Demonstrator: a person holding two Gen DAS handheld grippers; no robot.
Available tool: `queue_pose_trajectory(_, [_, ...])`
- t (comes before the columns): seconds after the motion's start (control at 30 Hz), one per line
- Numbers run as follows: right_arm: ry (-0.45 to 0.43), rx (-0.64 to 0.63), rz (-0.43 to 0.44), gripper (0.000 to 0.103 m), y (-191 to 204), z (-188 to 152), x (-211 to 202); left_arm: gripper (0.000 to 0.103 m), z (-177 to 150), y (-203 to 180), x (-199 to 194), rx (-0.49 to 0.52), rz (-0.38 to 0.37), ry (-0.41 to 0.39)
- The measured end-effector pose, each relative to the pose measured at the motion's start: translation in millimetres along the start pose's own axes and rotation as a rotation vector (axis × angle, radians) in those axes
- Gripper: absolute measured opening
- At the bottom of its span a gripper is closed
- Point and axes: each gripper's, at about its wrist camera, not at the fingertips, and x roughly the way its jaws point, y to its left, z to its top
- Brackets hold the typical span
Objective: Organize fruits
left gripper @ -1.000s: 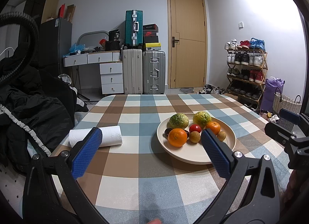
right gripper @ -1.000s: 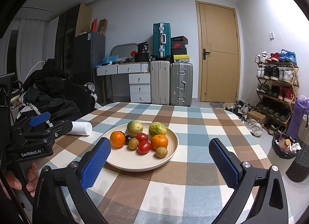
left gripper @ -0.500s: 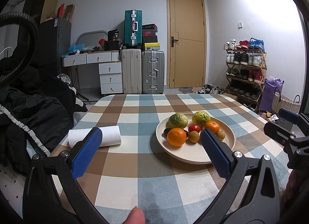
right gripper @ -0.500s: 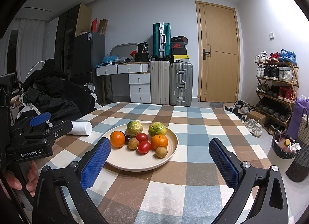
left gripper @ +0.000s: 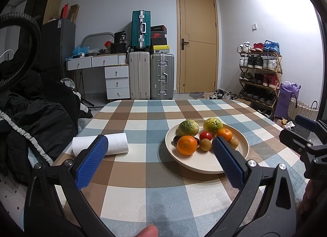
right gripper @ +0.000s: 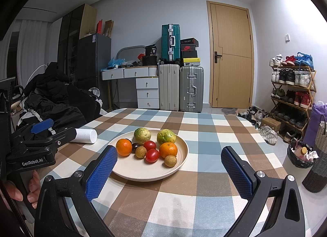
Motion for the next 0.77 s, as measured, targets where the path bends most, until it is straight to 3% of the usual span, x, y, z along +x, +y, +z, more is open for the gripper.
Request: queue_pose_trajectory(0.77, [0.001,0.001,0.001,0.103,-0.2,0.0,0.0,0.102,-1.6,0.9,2.8,-0.002,0.004,-0.001])
